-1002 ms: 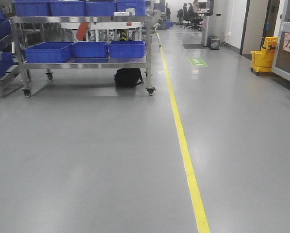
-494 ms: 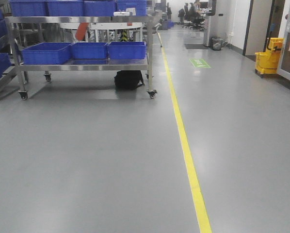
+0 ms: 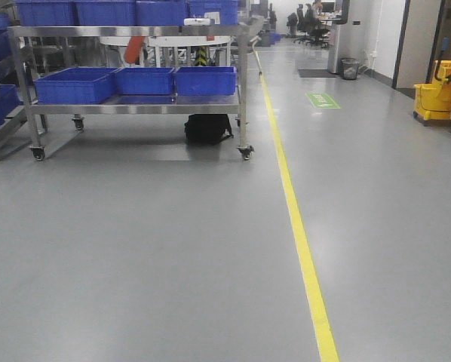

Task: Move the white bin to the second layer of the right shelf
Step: 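Turn the base and drive down the aisle holding the bin, then drive past the crate carts toward the windows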

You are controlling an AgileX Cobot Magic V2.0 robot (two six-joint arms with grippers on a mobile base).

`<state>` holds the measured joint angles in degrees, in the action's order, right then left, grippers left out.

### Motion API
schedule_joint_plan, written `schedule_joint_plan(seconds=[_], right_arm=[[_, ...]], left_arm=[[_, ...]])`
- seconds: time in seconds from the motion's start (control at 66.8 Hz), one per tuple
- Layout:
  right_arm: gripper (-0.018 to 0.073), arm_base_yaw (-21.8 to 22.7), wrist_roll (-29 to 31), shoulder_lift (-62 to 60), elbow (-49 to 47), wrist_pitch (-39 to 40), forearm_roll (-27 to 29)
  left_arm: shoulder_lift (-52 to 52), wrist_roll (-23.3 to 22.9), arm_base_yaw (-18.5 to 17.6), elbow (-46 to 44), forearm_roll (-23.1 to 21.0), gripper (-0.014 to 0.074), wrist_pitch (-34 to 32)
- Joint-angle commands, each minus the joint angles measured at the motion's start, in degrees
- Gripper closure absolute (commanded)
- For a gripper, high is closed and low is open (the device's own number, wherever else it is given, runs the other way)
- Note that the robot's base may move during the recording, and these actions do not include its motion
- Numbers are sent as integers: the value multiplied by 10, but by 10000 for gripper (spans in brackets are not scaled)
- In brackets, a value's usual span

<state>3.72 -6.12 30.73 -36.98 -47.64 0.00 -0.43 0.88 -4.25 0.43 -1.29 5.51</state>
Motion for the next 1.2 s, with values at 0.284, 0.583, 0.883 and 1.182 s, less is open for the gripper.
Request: schedule_joint_plan(seconds=[0.284,0.583,0.883,1.182], right_arm=[[511,3,2,0,-17,49,5],[511,3,2,0,-17,49,5],[511,3,2,0,-17,49,5],[511,3,2,0,-17,49,5]], left_arm=[[-10,-2,-1,21,-4,512,-50],[-10,-2,-1,21,-4,512,-50],[-10,-2,-1,21,-4,512,-50],[-10,-2,-1,21,-4,512,-50]])
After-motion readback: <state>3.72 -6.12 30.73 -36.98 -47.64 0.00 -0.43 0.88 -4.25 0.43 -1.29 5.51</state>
